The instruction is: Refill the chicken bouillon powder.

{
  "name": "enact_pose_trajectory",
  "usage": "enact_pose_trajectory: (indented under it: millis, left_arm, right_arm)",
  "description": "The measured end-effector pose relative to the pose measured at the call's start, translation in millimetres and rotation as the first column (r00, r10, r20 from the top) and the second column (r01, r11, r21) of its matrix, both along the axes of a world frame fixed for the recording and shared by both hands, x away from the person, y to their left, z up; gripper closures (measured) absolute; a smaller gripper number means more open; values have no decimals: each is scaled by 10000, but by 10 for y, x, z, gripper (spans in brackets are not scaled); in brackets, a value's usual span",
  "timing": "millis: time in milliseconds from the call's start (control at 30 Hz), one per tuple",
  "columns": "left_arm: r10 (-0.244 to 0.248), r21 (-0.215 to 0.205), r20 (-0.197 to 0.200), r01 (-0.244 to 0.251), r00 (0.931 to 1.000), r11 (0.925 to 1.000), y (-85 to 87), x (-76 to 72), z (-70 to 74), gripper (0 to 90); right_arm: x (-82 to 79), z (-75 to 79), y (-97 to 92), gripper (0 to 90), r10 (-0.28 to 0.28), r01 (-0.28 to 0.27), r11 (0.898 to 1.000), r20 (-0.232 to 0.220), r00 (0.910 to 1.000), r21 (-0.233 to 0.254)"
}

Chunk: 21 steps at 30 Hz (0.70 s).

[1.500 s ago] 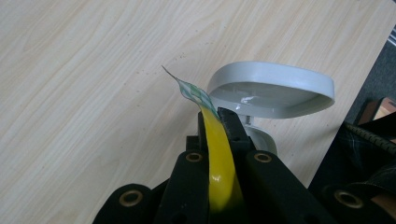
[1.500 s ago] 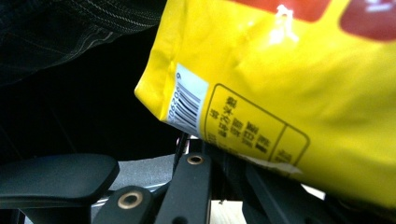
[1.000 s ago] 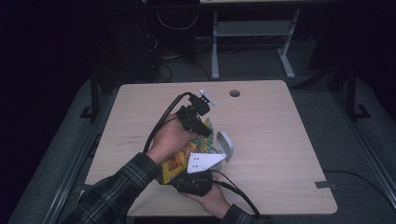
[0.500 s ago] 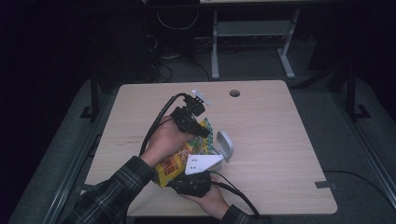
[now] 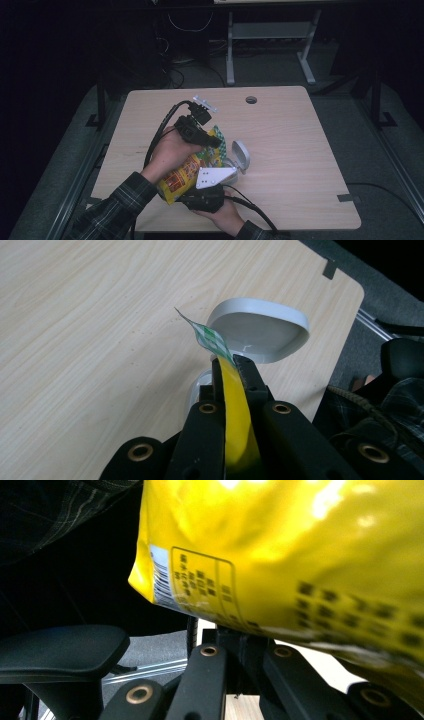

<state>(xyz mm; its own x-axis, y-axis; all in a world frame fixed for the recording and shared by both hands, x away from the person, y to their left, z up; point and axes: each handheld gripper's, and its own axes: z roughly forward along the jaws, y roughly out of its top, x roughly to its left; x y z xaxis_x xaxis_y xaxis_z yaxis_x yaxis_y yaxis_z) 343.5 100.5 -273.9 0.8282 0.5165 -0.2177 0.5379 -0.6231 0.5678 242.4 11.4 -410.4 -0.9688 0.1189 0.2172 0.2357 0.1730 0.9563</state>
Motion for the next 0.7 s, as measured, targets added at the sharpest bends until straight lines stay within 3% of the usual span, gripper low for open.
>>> enact_pose_trajectory:
  millis: [233, 400, 700]
  left_arm:
    - [-103, -389, 136, 108, 9999, 9992, 116, -56, 72, 899]
    - [-38, -1059, 62, 45, 10000, 9944, 206, -120, 122, 900]
    - [-114, -1746, 201, 148, 9997, 9845, 354, -193, 197, 900]
  right_arm:
    - [23, -6, -19, 899, -177, 177, 9998, -52, 9998, 33]
    - [46, -16, -25, 900, -300, 299, 9995, -106, 9995, -24]
    - [48, -34, -10, 900, -370, 366, 9991, -170, 9992, -195]
